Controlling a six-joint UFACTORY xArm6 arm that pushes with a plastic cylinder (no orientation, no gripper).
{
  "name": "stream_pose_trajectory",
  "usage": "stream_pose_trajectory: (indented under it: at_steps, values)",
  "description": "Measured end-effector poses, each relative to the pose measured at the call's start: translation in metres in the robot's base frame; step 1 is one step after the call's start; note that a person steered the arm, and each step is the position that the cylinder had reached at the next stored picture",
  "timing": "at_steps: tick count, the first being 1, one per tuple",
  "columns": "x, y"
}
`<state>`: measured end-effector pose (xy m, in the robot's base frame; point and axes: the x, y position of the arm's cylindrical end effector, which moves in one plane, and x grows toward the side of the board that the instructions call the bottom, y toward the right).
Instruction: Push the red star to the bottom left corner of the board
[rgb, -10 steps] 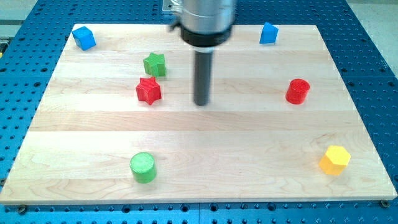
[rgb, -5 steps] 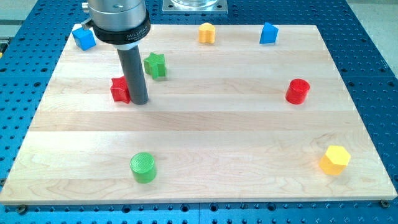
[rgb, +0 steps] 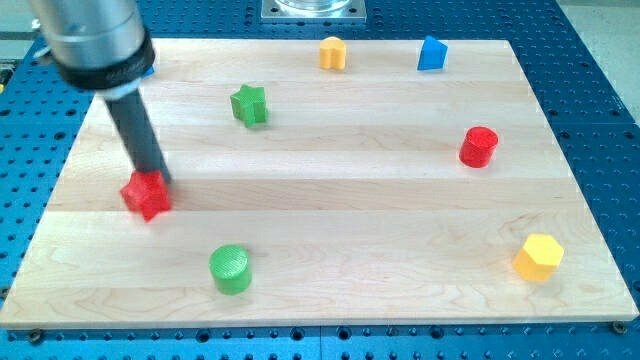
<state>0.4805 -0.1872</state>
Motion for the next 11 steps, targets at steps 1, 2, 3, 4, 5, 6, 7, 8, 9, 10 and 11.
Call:
stream_pose_trajectory:
  at_steps: [1, 2, 3, 4, 5, 6, 7, 8, 9, 10, 11]
  values:
    - [0.028, 0.003]
    - [0.028, 0.022]
    - [0.027, 0.037]
    - [0.027, 0.037]
    - [0.027, 0.038]
    - [0.023, 0.038]
    - [0.023, 0.039]
    - [0.021, 0.058]
    - [0.025, 0.065]
    - [0.045, 0.045]
    - [0.067, -0.034]
